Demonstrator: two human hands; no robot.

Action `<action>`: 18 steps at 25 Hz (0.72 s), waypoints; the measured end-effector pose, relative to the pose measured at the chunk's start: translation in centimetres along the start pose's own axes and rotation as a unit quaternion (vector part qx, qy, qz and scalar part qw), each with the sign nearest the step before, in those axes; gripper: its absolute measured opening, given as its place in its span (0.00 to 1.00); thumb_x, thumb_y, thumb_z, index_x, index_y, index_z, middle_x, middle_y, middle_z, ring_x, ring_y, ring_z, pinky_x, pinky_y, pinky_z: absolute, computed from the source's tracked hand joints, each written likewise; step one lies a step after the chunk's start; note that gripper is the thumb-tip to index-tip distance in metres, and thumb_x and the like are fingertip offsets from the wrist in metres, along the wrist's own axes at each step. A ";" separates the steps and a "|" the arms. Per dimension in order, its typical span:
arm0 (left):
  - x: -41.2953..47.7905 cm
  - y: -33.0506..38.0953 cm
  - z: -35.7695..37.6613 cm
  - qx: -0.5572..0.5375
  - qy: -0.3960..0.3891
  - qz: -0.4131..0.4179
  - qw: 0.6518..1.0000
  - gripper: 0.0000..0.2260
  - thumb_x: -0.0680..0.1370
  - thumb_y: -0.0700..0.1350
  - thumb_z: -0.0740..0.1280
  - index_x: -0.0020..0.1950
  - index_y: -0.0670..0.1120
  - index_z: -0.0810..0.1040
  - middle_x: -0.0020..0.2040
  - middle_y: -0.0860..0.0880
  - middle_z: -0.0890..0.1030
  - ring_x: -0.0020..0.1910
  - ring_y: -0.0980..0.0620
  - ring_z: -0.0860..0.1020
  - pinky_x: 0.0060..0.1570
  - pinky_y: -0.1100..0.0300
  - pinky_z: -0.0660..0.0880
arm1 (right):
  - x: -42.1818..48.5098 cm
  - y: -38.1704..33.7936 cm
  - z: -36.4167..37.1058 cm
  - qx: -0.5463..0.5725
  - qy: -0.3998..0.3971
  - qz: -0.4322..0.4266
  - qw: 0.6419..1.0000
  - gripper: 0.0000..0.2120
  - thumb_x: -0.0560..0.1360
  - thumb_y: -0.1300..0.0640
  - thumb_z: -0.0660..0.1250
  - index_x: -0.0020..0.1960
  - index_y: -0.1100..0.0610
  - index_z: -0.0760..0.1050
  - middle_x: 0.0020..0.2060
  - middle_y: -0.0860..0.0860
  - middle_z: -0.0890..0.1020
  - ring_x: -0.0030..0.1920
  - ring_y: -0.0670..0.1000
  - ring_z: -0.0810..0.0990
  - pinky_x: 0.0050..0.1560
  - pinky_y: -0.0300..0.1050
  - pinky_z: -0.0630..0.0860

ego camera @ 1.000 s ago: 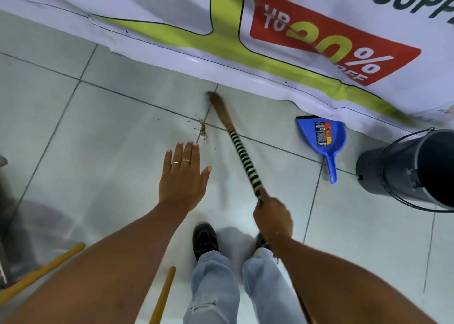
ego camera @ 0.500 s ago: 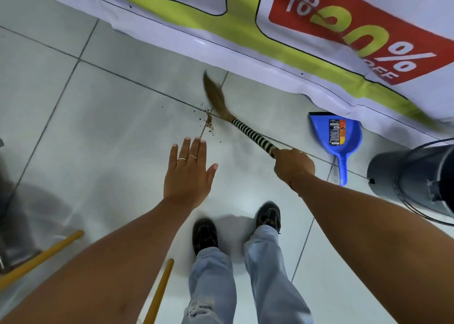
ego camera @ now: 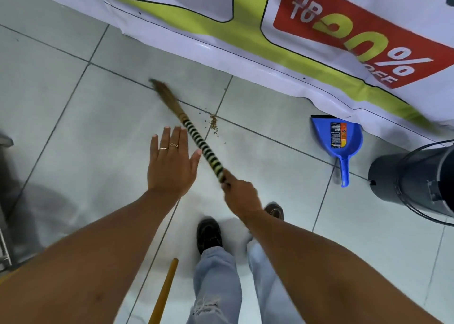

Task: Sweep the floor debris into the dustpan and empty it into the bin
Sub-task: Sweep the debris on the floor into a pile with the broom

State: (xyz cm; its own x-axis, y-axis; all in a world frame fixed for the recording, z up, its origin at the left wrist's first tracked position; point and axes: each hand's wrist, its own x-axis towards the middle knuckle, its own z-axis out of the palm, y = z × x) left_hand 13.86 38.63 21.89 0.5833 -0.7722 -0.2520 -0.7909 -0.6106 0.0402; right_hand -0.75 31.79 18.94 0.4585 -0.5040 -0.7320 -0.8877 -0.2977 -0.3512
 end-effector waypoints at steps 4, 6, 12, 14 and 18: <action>-1.2 -2.8 0.2 0.002 -0.001 -0.019 1.000 0.30 0.78 0.55 0.49 0.70 0.35 0.66 0.69 0.36 0.71 0.71 0.36 0.66 0.70 0.40 0.59 | 3.1 -6.0 3.1 0.081 -0.073 0.026 0.994 0.18 0.80 0.56 0.53 0.68 0.55 0.67 0.57 0.59 0.79 0.53 0.61 0.80 0.55 0.55 0.79; -1.8 -3.4 0.2 0.011 -0.006 -0.020 1.000 0.30 0.78 0.55 0.48 0.70 0.35 0.67 0.69 0.35 0.72 0.70 0.36 0.67 0.69 0.40 0.60 | 2.5 -5.6 3.8 0.116 -0.071 0.072 0.988 0.17 0.80 0.55 0.53 0.67 0.58 0.68 0.58 0.59 0.79 0.55 0.61 0.80 0.56 0.56 0.79; -4.2 -2.2 -0.2 -0.006 -0.014 -0.003 1.000 0.30 0.78 0.55 0.48 0.69 0.34 0.68 0.67 0.36 0.74 0.69 0.36 0.69 0.68 0.40 0.62 | -5.7 0.7 4.1 0.134 -0.031 0.132 0.982 0.18 0.81 0.55 0.52 0.70 0.52 0.65 0.54 0.59 0.81 0.52 0.60 0.80 0.53 0.50 0.78; -4.7 -1.6 -0.4 -0.001 -0.018 0.009 1.000 0.30 0.78 0.55 0.48 0.69 0.35 0.68 0.67 0.36 0.74 0.70 0.37 0.69 0.68 0.40 0.62 | -9.0 1.9 3.9 0.177 0.013 0.141 0.974 0.19 0.81 0.54 0.53 0.72 0.47 0.63 0.53 0.59 0.82 0.50 0.59 0.80 0.47 0.46 0.76; -4.5 -0.8 -0.7 -0.008 -0.019 0.023 1.000 0.29 0.79 0.54 0.51 0.71 0.35 0.67 0.69 0.37 0.72 0.71 0.37 0.66 0.70 0.41 0.60 | -11.3 4.0 5.7 0.232 0.076 0.196 0.950 0.19 0.81 0.56 0.53 0.71 0.46 0.63 0.54 0.59 0.82 0.48 0.59 0.79 0.46 0.49 0.75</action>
State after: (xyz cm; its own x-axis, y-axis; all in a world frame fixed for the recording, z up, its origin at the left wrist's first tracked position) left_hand 11.96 42.47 23.66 0.5387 -0.7923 -0.2865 -0.8136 -0.5775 0.0674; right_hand -9.68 40.92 22.52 0.0581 -0.6239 -0.7794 -0.8981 0.3083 -0.3137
